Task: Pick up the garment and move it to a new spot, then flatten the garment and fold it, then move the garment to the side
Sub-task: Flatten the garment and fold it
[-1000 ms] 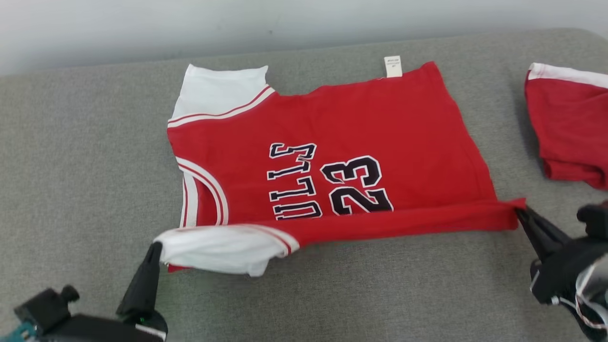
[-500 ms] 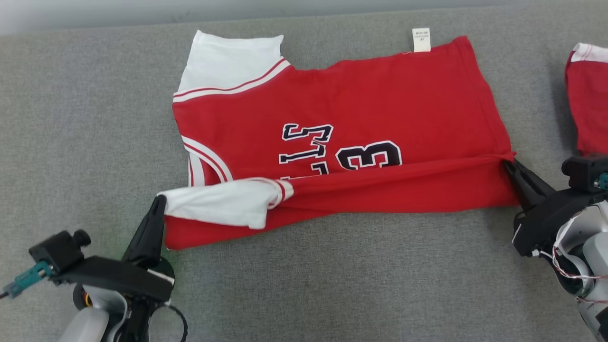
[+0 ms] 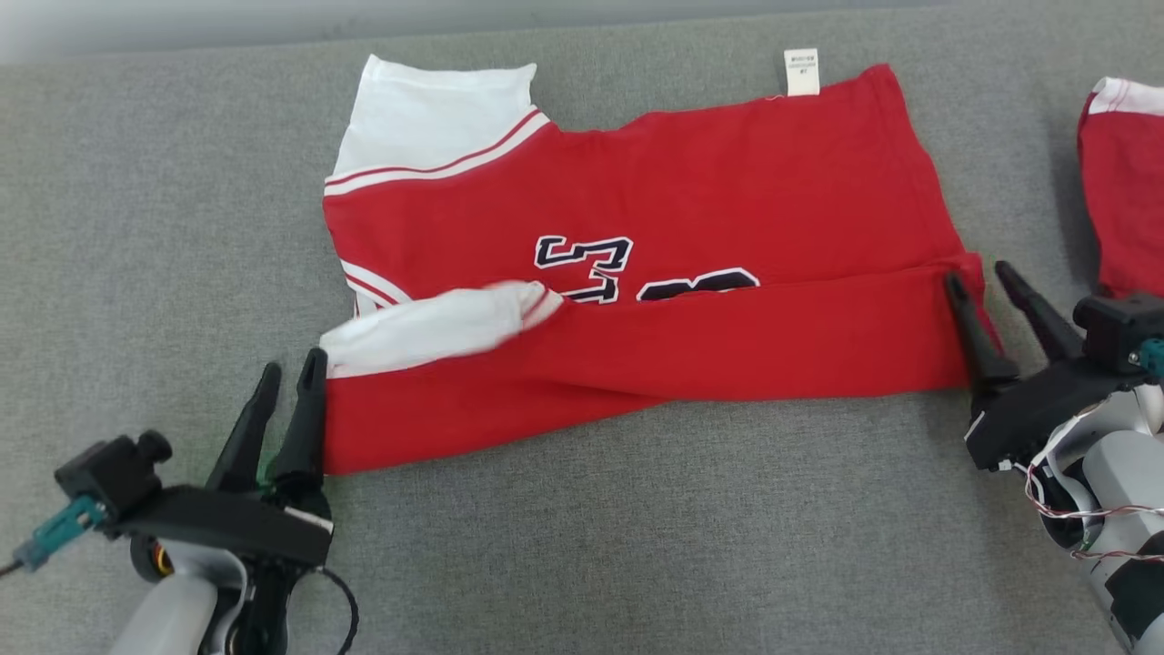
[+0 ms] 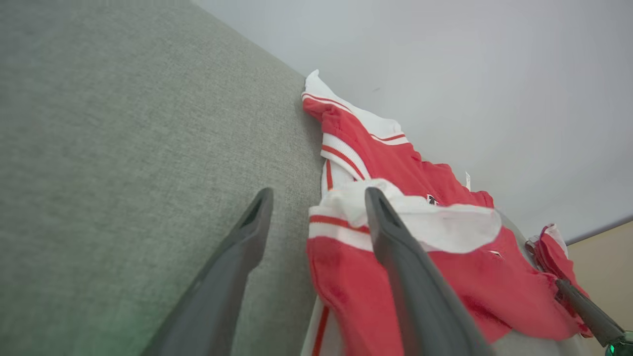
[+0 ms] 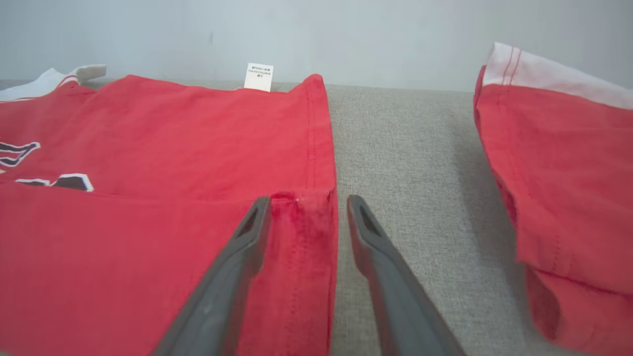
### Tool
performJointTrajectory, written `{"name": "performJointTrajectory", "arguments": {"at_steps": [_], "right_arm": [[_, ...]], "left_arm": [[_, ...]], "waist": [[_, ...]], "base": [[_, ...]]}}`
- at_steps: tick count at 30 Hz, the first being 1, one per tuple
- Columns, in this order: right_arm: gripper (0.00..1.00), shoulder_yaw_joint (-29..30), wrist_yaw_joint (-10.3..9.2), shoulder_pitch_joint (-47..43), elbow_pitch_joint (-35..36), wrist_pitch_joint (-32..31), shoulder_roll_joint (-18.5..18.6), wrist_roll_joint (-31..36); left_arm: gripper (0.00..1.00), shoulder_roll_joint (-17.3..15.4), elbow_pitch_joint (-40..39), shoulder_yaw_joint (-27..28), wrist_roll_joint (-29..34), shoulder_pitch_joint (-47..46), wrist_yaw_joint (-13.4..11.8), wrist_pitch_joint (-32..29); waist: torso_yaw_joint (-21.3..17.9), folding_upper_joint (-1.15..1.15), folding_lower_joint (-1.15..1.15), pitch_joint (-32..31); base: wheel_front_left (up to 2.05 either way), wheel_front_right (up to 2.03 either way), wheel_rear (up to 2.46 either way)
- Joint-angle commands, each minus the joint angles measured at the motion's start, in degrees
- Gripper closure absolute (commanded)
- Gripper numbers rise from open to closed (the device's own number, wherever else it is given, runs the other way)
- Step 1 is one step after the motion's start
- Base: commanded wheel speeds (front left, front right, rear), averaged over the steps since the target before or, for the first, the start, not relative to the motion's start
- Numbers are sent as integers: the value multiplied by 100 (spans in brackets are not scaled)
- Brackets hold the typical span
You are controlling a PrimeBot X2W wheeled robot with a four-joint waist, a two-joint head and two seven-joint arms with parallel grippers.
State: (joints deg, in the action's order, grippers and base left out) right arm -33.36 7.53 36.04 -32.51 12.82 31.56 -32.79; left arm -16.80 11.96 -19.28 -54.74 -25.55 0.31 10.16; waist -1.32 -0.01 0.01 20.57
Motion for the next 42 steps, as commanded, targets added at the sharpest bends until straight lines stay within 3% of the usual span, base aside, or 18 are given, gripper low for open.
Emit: {"name": "performJointTrajectory", "arguments": {"at_steps": [1, 4, 11, 18, 23, 24, 25, 26, 27, 28, 42], "right_arm": [[0, 33, -9, -78, -1, 126, -17, 48], [0, 152, -9, -351, 82, 226, 3, 4], [0, 576, -9, -981, 471, 237, 80, -38], [0, 641, -9, -1122, 668, 238, 5, 49], [0, 467, -9, -956, 674, 238, 39, 30], [0, 422, -9, -944, 666, 239, 46, -3], [0, 379, -9, -923, 653, 239, 52, -41], [0, 326, -9, -911, 653, 239, 44, -98], [0, 276, -8, -896, 651, 238, 42, -134], [0, 228, -9, -883, 636, 238, 46, -181], [0, -426, -9, -805, 412, 118, 124, -1174]], "left_arm": [[0, -32, -76, 33, 14, 280, -53, 73], [0, -66, -438, 80, -28, 615, -141, 140], [0, -305, -1285, -156, 48, 1299, -494, -320], [0, -475, -1299, -327, 294, 926, -674, -712], [0, -636, -1142, -437, 354, 816, -1009, -1200], [22, -648, -1119, -425, 357, 824, -1074, -1250], [61, -667, -1102, -437, 364, 845, -1106, -1296], [72, -672, -1107, -448, 359, 869, -1140, -1319], [94, -669, -1127, -443, 354, 881, -1140, -1308], [100, -672, -1141, -450, 358, 906, -1135, -1295], [100, -639, -1527, -504, 398, 1348, -798, -737]], "waist": [[-2, 1, -1, -128], [5, 1, -1, -265], [22, 1, -1, -414], [-77, 1, -1, -346], [-191, 1, -1, -319], [-202, 1, -1, -318], [-213, 1, -1, -317], [-220, 1, -1, -318], [-221, 1, -1, -318], [-217, 1, -1, -318], [-48, 1, -1, -307]], "base": [[0, 0, 0], [0, 0, 0], [0, 0, 0], [0, 0, 0], [0, 0, 0], [0, 0, 0], [0, 0, 0], [0, 0, 0], [0, 0, 0], [0, 0, 0], [0, 0, 0]]}}
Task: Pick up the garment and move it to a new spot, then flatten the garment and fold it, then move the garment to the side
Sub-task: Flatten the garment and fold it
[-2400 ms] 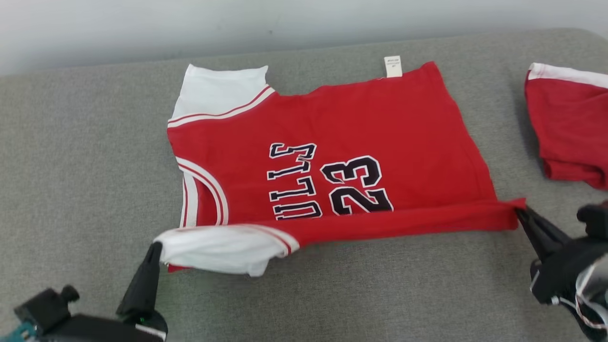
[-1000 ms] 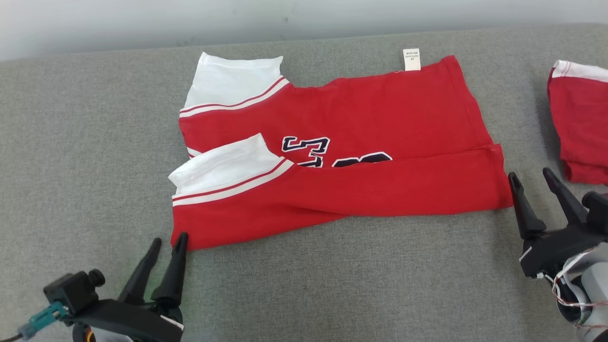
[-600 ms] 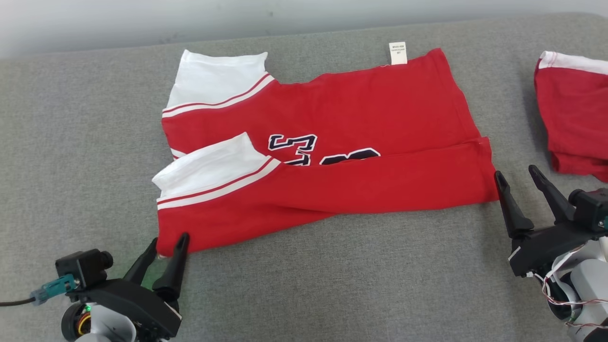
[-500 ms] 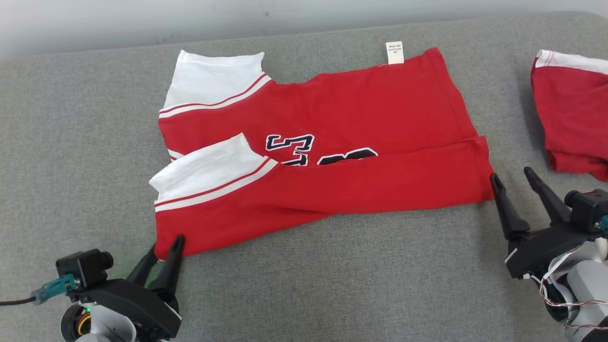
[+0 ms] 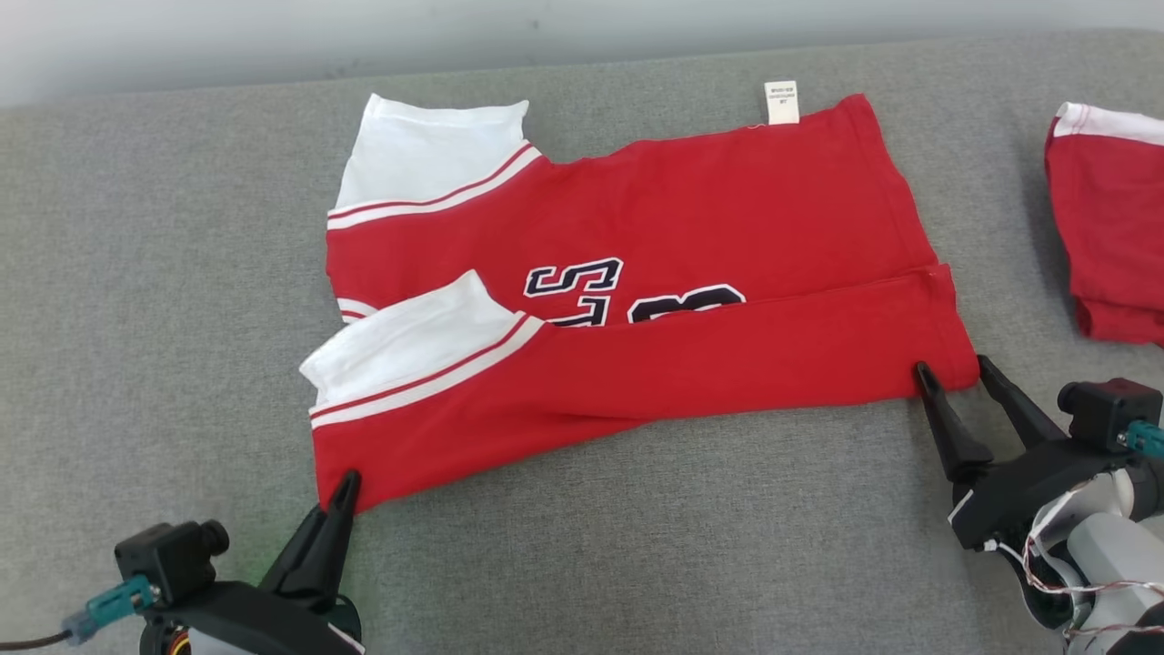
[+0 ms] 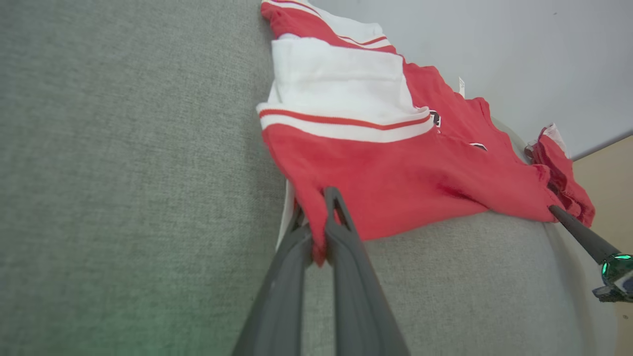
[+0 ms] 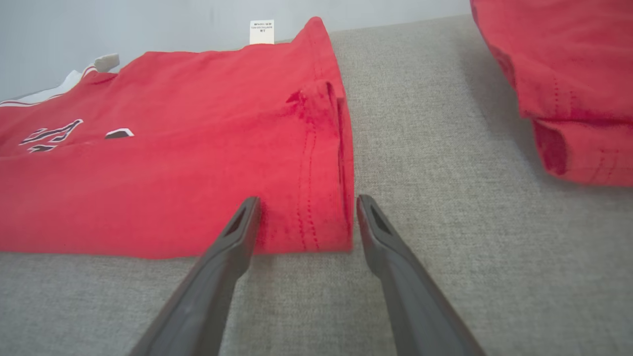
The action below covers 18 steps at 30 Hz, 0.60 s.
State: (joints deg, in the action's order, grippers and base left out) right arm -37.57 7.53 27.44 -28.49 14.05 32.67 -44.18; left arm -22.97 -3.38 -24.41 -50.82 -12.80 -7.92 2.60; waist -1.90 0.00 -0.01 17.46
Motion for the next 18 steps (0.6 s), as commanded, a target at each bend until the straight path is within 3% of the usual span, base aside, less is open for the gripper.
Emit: {"name": "performJointTrajectory", "arguments": {"at_steps": [1, 2, 4, 6, 7, 10, 18], "right_arm": [[0, -37, -8, 69, -63, -41, -3, -87], [0, -85, -9, 99, -128, -58, -22, -136], [17, -177, -8, 195, -207, -69, -57, -242], [94, -295, -8, 278, -294, -57, -52, -327], [100, -350, -8, 307, -326, -47, -48, -370], [100, -456, -8, 362, -348, 10, 32, -480], [100, -472, -9, -43, -103, 103, 417, -778]], "left_arm": [[100, -18, -9, 6, 31, 87, 51, 88], [100, -13, 8, 2, 39, 101, 84, 122], [100, -15, 16, -46, 72, 98, 205, 216], [100, -27, 37, -87, 144, 73, 278, 283], [100, -43, 15, -124, 219, 33, 325, 349], [100, -94, 25, -157, 297, -3, 537, 557], [100, -330, 96, -161, 222, 402, 780, 714]], "waist": [[23, 0, 1, 12], [37, 0, 1, 20], [57, 0, 1, 36], [75, 0, 1, 47], [87, 0, 1, 49], [107, 0, 1, 35], [45, 0, 1, -223]], "base": [[0, 0, 0], [0, 0, 0], [0, 0, 0], [0, 0, 0], [0, 0, 0], [0, 0, 0], [0, 0, 0]]}}
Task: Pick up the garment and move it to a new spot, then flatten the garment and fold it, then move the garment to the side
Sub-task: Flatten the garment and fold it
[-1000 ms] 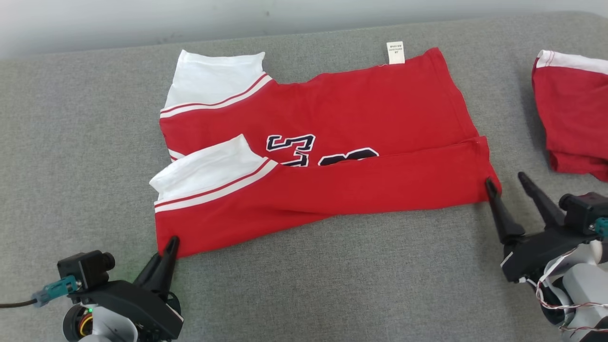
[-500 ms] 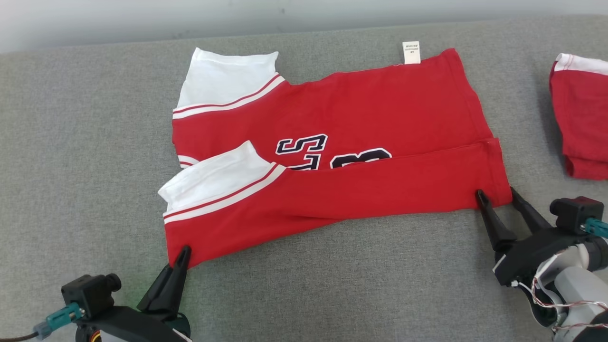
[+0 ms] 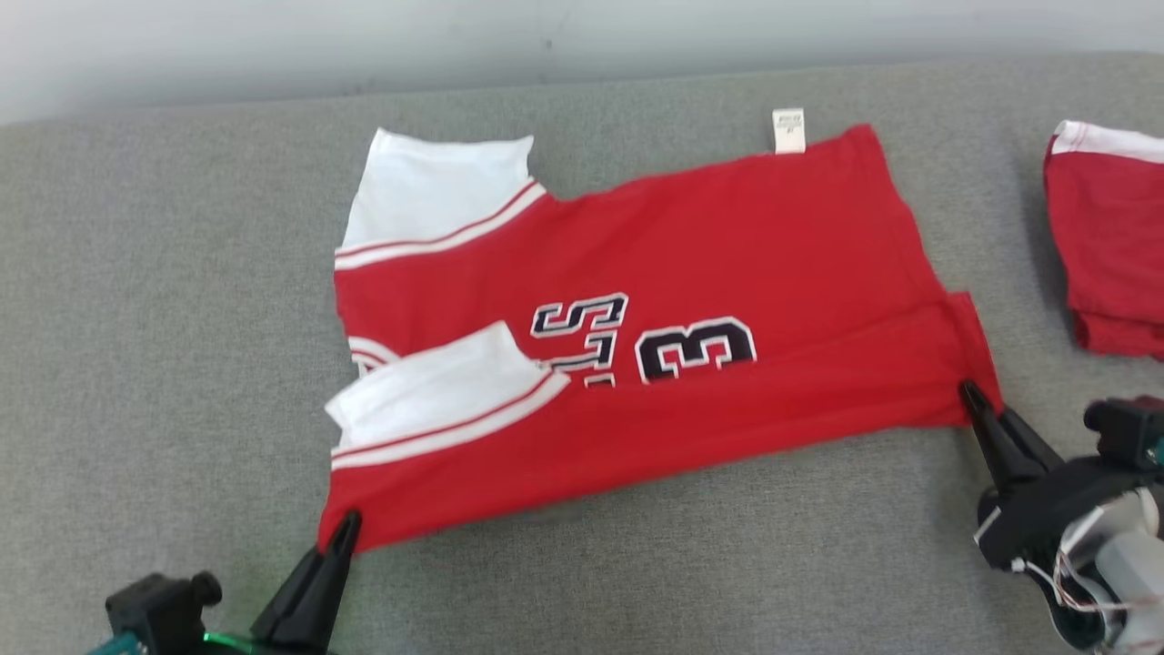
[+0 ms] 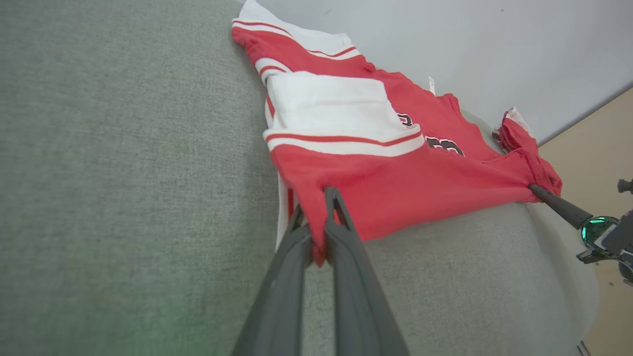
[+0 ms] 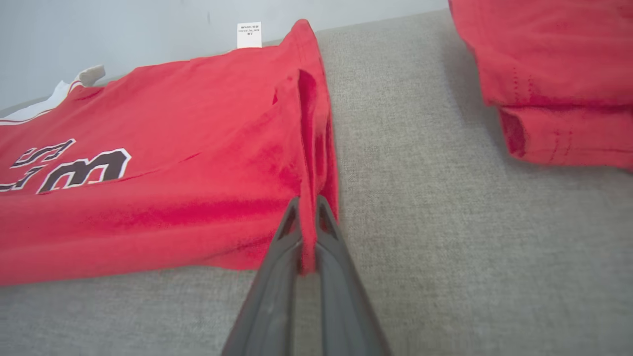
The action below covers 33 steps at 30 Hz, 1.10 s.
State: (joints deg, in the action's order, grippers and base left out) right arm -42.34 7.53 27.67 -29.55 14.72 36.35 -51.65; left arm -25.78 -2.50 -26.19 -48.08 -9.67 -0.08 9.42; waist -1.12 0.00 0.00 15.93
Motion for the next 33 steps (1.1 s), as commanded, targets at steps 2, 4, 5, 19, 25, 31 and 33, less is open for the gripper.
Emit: {"name": "performJointTrajectory", "arguments": {"at_steps": [2, 4, 5, 19, 25, 31, 33], "right_arm": [[100, 15, -9, -264, 113, 39, 133, -138], [100, 33, -9, -482, 216, 43, 244, -232], [100, 44, -9, -603, 273, 44, 296, -285], [100, 496, -10, -1937, 879, -152, 508, -283], [22, 792, -9, -2098, 955, -220, 313, 14], [0, 1318, -8, -2120, 1356, -31, 194, 558], [0, 1593, -8, -2082, 1519, 18, 112, 801]], "left_arm": [[100, -104, -43, 27, -92, 243, -17, 46], [100, -134, -132, 29, -173, 391, 47, 51], [100, -158, -174, 32, -176, 462, 62, 67], [63, -74, 276, -353, -45, 1022, -2, 47], [0, 143, 566, -463, 84, 884, -172, 116], [0, 167, 440, -212, 125, 739, -406, 278], [0, 71, 260, -46, 152, 548, -445, 290]], "waist": [[-60, 0, 0, -159], [-69, 0, 0, -241], [-70, 0, 0, -280], [-80, 0, 0, -621], [-69, 0, 0, -651], [-126, 0, 0, -511], [-141, 0, 0, -421]], "base": [[0, 0, 0], [0, 0, 0], [0, 0, 0], [0, 0, 0], [0, 0, 0], [0, 0, 0], [0, 0, 0]]}}
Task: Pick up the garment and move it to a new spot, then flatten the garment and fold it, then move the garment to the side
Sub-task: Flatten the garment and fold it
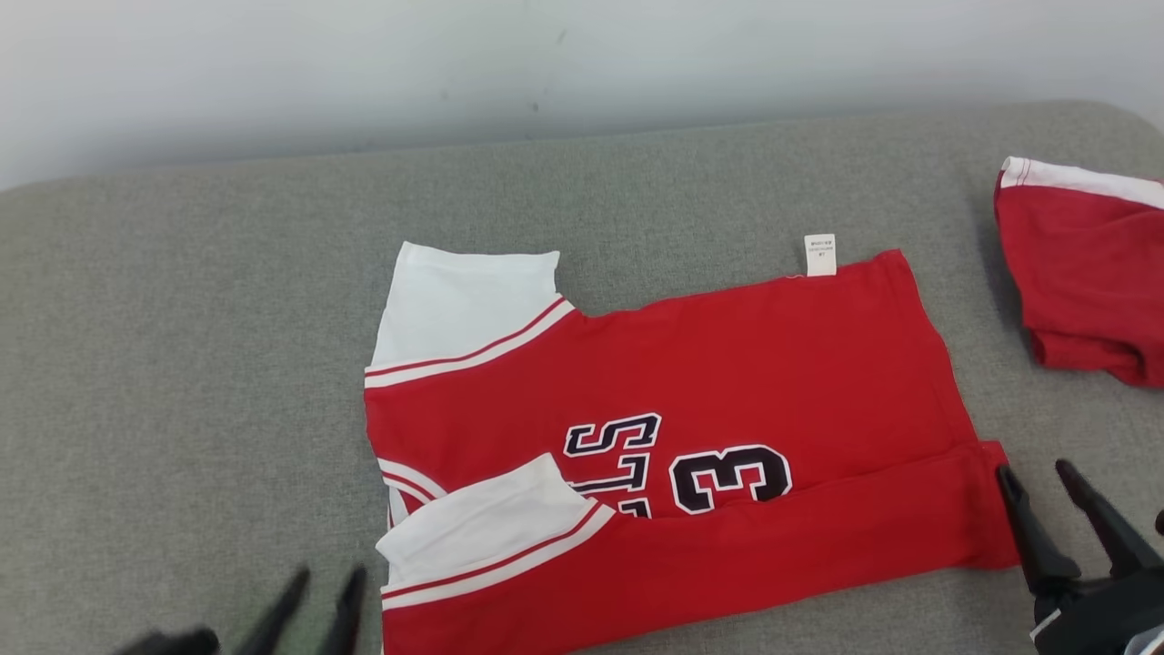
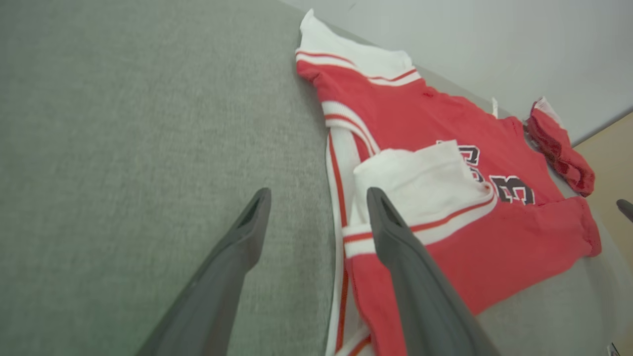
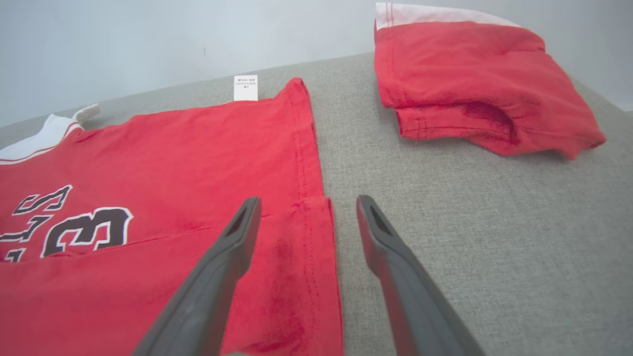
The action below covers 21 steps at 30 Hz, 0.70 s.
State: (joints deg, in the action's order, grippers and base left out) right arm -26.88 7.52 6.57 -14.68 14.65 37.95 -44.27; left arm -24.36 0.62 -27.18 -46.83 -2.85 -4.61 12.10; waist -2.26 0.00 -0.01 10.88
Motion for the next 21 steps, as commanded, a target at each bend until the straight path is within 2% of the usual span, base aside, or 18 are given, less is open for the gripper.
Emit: {"name": "performJointTrajectory", "arguments": {"at_steps": [1, 6, 10, 17, 21], "right_arm": [[0, 172, -7, 46, 123, 44, -102, 205], [0, 562, -7, 221, 581, 60, -446, 766], [0, 606, -7, 480, 853, 53, -706, 1053], [0, 591, -7, 980, 1058, 55, -909, 1293], [0, 487, -7, 1264, 1087, 55, -941, 1382]], "left_arm": [[0, -105, -153, 131, -13, -276, 8, -31], [0, -379, -438, 223, -45, -1367, 67, -783], [0, -506, -226, 244, -109, -2543, 198, -1516], [0, -327, 1124, 13, -348, -4660, 520, -2941], [0, -324, 1864, -207, -197, -5670, 676, -3621]], "waist": [[-36, 0, 1, 147], [-121, 0, 1, 552], [-239, 0, 1, 965], [-365, 0, 1, 1643], [-529, 0, 1, 1936]], "base": [[0, 0, 0], [0, 0, 0], [0, 0, 0], [0, 0, 0], [0, 0, 0]]}}
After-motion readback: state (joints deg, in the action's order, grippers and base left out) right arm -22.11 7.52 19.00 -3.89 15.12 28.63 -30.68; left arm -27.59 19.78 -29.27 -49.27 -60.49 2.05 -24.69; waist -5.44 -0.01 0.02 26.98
